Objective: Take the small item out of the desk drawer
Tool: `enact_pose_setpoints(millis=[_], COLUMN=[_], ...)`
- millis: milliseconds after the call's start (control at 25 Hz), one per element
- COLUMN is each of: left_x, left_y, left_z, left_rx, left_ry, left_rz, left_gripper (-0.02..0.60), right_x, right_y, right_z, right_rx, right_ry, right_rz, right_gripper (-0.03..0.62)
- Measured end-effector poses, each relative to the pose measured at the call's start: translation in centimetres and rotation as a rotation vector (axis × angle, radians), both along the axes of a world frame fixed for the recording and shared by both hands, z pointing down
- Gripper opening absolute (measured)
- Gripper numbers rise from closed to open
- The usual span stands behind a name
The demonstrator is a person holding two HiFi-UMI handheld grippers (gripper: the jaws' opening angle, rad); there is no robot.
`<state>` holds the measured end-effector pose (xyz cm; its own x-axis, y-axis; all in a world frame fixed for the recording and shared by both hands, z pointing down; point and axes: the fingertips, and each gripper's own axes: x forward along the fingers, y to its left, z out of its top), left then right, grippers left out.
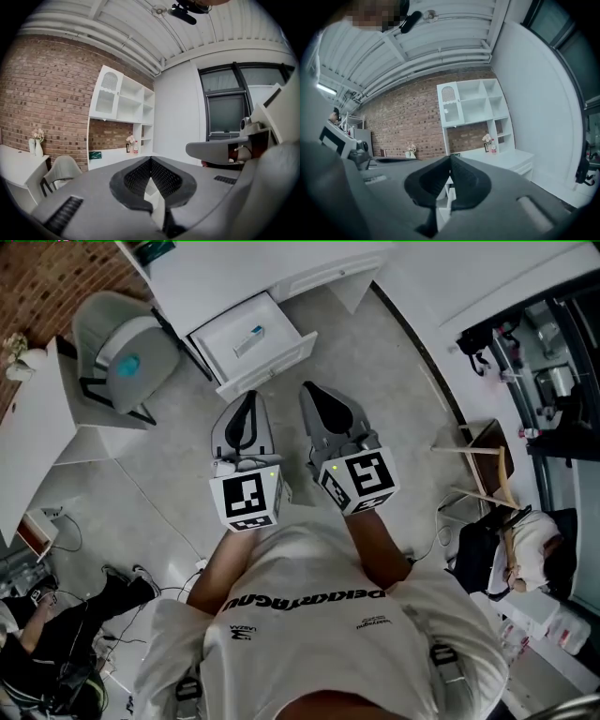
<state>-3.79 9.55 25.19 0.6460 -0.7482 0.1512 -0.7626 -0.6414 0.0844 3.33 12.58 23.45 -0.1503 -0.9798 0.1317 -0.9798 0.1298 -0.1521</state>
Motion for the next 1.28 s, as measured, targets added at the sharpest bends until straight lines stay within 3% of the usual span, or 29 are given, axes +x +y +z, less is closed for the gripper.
enact_pose_setpoints(millis=[200, 640, 880, 1280], left_x=[-0.8, 0.2, 2.2, 6.3], left_y=[-5.3, -11.9, -16.3, -22.7], left_z=[1.4, 6.7, 9.1, 14.3], left_rx=[-0.057, -0.136, -0.133, -0.201], left_ry=[0.014, -0.017, -0.056, -0.104], left_rz=[0.013, -0.004, -0.062, -0.171], left_gripper=[-0.003, -0.003, -0.003, -0.003], right_x=[-1.1, -0.4, 2.2, 7.0], right_y=[-5.4, -12.6, -17.3, -24.3], right_z=[1.3, 5.9, 8.7, 13.8], right_rx=[-0.034, -0.112, -0.167, -0.261], right_ry=[0.008, -0.002, -0.003, 0.025], right_rz=[0.010, -0.026, -0.086, -0.224], right_gripper=[-0.001, -0.001, 0.000, -0.008])
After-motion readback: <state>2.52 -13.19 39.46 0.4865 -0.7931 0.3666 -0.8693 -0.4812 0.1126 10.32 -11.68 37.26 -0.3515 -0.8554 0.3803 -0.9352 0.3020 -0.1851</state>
